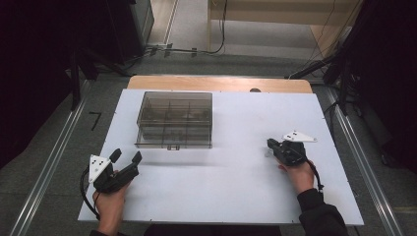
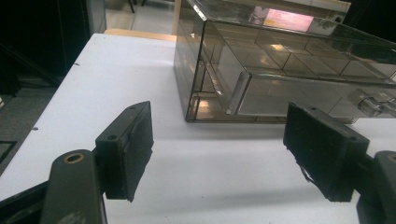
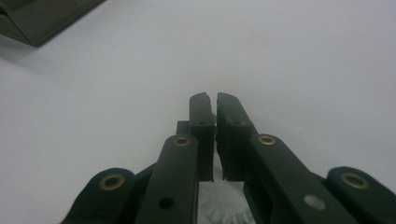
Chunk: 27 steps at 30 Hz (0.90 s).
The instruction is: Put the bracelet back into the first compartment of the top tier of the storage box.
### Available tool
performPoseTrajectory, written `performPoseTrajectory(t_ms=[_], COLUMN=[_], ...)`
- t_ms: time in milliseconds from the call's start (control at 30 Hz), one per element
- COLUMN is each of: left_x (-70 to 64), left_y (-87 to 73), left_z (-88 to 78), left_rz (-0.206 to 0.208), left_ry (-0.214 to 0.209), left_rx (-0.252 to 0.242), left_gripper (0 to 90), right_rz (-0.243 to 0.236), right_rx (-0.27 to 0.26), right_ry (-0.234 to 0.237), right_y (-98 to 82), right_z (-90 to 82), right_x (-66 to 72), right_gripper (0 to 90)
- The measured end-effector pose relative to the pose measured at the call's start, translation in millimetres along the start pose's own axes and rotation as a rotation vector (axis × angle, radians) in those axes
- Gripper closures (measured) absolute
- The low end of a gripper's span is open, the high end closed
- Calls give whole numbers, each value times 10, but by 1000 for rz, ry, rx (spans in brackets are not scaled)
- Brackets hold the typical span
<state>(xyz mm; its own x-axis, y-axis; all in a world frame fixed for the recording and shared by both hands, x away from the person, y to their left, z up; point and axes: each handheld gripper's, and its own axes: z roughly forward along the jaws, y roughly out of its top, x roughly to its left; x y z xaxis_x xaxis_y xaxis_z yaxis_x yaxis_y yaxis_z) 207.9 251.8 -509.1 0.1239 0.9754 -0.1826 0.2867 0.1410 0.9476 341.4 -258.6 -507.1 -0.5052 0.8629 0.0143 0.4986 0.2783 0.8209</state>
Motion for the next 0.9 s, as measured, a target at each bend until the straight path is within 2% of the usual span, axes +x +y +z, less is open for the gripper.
performPoseTrajectory(t_ms=[300,900], left_x=[3,6], left_y=[-2,-6], left_z=[2,6], left_rz=[-3,-4], left_ry=[-2,-1], left_rx=[0,5], left_gripper=[246,245], right_rz=[-10,-44], right_rx=[-52,-96], right_ry=[20,86], right_y=[67,209], right_z=[-78,-146], right_x=[64,310], right_gripper=[834,834])
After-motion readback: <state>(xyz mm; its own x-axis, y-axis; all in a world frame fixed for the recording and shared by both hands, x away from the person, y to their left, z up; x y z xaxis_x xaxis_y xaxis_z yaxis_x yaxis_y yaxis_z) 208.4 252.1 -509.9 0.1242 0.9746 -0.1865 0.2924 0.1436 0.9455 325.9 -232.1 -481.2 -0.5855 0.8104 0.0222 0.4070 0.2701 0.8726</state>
